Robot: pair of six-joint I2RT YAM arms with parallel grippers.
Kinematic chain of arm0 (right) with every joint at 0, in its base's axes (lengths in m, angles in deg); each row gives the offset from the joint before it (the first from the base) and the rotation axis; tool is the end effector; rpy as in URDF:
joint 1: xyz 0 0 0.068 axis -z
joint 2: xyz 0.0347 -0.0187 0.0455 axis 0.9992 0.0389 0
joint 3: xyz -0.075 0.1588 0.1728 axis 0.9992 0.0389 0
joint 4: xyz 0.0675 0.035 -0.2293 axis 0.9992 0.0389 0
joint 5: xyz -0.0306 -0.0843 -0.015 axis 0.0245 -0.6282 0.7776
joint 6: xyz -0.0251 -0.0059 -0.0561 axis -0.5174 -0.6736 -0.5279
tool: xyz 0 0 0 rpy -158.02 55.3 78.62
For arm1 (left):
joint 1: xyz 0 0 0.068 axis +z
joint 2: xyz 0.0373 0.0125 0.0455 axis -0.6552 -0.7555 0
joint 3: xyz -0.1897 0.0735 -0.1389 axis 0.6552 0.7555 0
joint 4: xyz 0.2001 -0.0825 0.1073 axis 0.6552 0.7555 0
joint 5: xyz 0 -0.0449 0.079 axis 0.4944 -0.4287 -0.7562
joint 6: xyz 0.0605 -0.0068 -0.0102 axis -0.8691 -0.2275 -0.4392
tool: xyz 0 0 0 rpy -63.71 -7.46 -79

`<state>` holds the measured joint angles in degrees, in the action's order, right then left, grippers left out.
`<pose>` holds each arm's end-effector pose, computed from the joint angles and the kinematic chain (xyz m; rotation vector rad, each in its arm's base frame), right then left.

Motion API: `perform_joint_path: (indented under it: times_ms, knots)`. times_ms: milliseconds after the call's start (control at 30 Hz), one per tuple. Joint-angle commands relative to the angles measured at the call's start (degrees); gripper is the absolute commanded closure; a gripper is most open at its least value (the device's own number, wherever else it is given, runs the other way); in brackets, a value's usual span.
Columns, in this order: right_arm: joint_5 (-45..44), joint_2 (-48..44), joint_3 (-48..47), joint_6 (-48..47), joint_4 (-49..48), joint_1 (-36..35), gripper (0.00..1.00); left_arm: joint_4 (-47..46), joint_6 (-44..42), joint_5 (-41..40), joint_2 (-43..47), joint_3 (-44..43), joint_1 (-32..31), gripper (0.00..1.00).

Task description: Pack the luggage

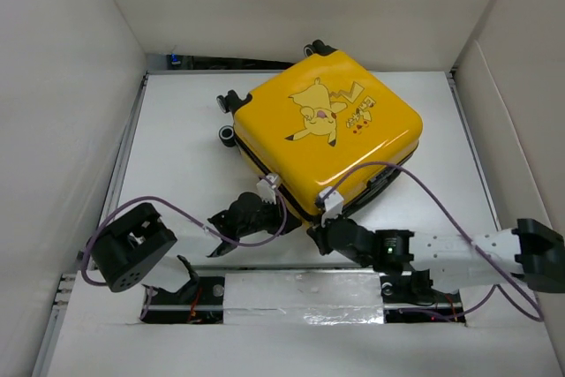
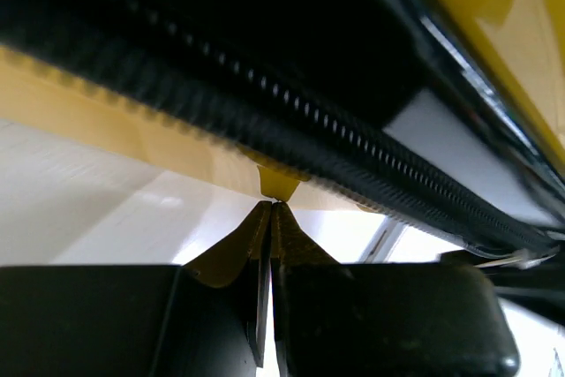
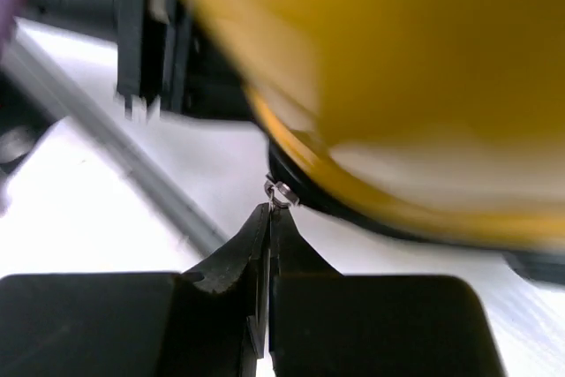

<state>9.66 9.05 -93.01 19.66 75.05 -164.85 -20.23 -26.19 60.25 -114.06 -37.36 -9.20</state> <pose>0.0655 0.2039 0.1948 -0.6348 2.0310 0.7112 0.1448 -0.1890 0.1378 0.3569 2.0111 -1.2454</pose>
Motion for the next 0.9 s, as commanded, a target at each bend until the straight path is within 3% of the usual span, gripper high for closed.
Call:
perform_joint_path:
  times_ms: [0, 167, 267, 300, 400, 467, 600, 733, 867]
  knots:
    - [-1.9, 8.7, -6.0, 4.6, -4.2, -6.6, 1.00, -18.1, 3.0, -3.6, -1.1, -10.9, -1.0, 1.00]
    - [-8.9, 12.1, -2.1, 7.7, -16.9, -4.2, 1.00, -15.7, 1.9, -4.5, -0.2, -10.9, -1.0, 1.00]
    - [-10.1, 10.4, 0.6, 8.0, -18.6, -2.2, 1.00, -9.6, 0.9, -9.8, 6.5, -8.1, 0.9, 0.72]
    - [-11.2, 9.1, 0.9, 8.2, -18.0, -2.2, 1.00, -8.0, 1.2, -10.9, 8.8, -7.3, 2.3, 0.51]
    - [-10.6, 6.9, 1.9, 8.0, -16.9, -0.4, 1.00, 2.2, 4.7, -17.6, 18.6, -6.1, 9.9, 0.25]
    - [-10.3, 6.4, 2.5, 7.6, -17.4, 0.2, 1.00, 8.7, 7.2, -19.5, 23.4, -7.4, 16.9, 0.19]
    - [-8.8, 5.6, 2.7, 6.8, -17.5, 0.8, 1.00, 9.0, 12.5, -20.8, 24.8, -10.6, 27.3, 0.09]
    - [-7.6, 5.1, 2.7, 5.9, -17.4, 1.8, 1.00, 10.6, 16.0, -18.4, 15.5, -19.2, 36.9, 0.02]
    - [-5.7, 4.4, 3.8, 5.5, -18.6, 1.8, 1.00, 11.0, 18.3, -9.7, 3.9, -29.8, 43.6, 0.01]
